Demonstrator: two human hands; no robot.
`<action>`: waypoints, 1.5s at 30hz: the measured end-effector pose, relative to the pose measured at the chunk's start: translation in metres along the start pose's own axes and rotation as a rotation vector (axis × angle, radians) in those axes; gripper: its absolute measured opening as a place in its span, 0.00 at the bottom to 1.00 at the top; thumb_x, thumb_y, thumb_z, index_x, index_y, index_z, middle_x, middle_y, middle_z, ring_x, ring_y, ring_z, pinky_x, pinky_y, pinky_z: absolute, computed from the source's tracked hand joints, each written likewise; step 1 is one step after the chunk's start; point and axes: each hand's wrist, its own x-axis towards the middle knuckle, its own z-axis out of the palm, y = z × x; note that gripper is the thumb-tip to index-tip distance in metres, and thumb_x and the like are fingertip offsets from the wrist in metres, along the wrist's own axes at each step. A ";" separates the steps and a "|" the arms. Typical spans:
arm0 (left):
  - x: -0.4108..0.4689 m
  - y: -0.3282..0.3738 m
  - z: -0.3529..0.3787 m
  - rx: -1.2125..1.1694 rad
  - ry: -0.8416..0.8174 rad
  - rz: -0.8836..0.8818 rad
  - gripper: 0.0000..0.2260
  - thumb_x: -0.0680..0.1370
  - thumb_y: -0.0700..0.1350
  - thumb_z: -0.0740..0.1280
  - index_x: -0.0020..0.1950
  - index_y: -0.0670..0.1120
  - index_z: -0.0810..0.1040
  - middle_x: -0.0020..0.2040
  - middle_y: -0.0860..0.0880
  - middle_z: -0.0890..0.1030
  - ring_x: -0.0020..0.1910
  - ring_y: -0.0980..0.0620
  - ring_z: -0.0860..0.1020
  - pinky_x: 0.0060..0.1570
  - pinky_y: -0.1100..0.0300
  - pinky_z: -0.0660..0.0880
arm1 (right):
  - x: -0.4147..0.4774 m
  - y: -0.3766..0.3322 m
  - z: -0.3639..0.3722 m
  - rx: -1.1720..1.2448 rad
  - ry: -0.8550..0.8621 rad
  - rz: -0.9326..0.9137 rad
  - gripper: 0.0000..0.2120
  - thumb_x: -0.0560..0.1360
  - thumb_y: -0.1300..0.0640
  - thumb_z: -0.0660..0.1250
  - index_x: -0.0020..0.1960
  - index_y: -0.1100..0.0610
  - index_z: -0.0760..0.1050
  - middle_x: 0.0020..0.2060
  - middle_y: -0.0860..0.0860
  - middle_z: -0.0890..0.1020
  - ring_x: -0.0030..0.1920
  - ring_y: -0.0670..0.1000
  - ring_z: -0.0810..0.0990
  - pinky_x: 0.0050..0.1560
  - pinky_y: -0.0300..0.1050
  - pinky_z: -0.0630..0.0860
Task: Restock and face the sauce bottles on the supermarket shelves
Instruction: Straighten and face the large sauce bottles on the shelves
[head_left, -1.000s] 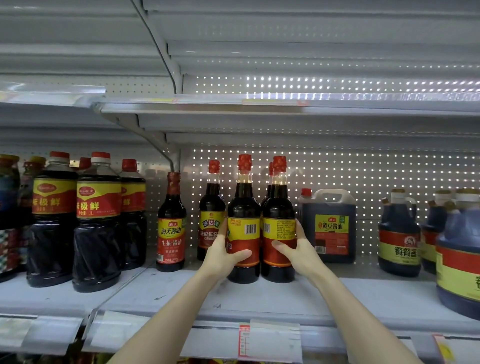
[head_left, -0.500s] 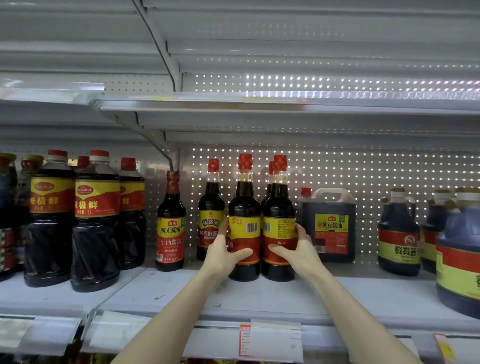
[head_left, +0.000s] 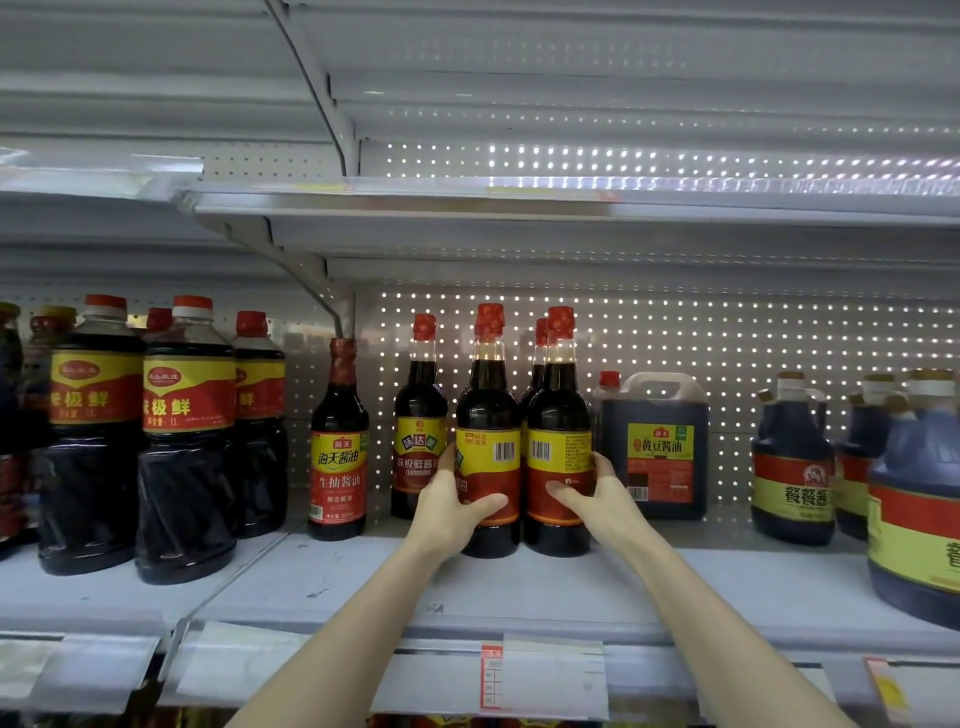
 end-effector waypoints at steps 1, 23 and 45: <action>0.000 0.000 0.000 -0.001 0.000 0.001 0.26 0.75 0.44 0.72 0.69 0.41 0.65 0.65 0.46 0.74 0.64 0.47 0.73 0.59 0.57 0.71 | 0.000 0.001 0.001 0.007 0.003 0.005 0.39 0.74 0.51 0.71 0.76 0.54 0.52 0.69 0.55 0.69 0.68 0.58 0.70 0.65 0.53 0.70; -0.001 -0.002 0.000 0.002 0.016 0.035 0.24 0.74 0.44 0.72 0.66 0.41 0.67 0.59 0.48 0.75 0.54 0.53 0.73 0.55 0.60 0.73 | -0.003 -0.001 0.004 -0.140 0.018 0.001 0.56 0.66 0.46 0.77 0.79 0.56 0.42 0.75 0.57 0.56 0.73 0.59 0.61 0.72 0.58 0.63; 0.000 -0.005 0.001 -0.015 0.004 0.048 0.26 0.74 0.44 0.72 0.69 0.42 0.66 0.65 0.46 0.74 0.64 0.48 0.74 0.56 0.60 0.71 | -0.006 -0.002 0.003 -0.064 0.019 0.019 0.52 0.68 0.51 0.77 0.78 0.56 0.45 0.72 0.57 0.62 0.70 0.58 0.66 0.67 0.53 0.68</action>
